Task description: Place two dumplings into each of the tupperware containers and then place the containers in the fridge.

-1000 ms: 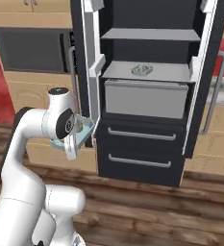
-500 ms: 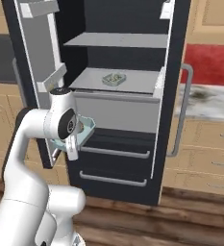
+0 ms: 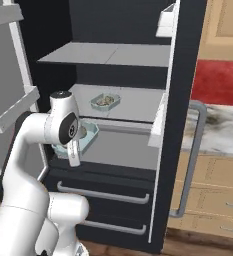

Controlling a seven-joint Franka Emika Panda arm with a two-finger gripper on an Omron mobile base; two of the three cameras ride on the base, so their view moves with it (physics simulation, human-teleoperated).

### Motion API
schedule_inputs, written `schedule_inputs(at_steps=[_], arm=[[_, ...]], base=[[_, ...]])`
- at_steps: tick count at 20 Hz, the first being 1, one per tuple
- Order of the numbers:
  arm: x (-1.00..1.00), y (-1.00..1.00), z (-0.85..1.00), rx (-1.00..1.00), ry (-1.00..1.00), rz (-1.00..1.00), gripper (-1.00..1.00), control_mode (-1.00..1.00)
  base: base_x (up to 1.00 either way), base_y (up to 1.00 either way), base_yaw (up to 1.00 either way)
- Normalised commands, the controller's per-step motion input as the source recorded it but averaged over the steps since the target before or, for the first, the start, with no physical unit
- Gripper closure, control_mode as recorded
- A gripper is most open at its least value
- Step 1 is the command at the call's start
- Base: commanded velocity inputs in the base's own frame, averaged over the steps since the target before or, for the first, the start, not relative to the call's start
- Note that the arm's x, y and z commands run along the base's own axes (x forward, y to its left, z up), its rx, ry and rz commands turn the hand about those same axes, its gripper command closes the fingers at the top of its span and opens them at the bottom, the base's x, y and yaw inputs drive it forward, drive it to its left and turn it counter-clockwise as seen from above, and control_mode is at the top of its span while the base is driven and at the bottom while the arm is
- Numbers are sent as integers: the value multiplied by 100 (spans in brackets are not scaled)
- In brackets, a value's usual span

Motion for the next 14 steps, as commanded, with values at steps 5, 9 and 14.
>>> schedule_inputs(at_steps=[5,9,14], arm=[[0,0,0,0,0,0,100,100],[0,0,0,0,0,0,100,100],[0,0,0,0,0,0,100,100]], base=[[69,-44,0],[32,-18,0],[27,0,0]])
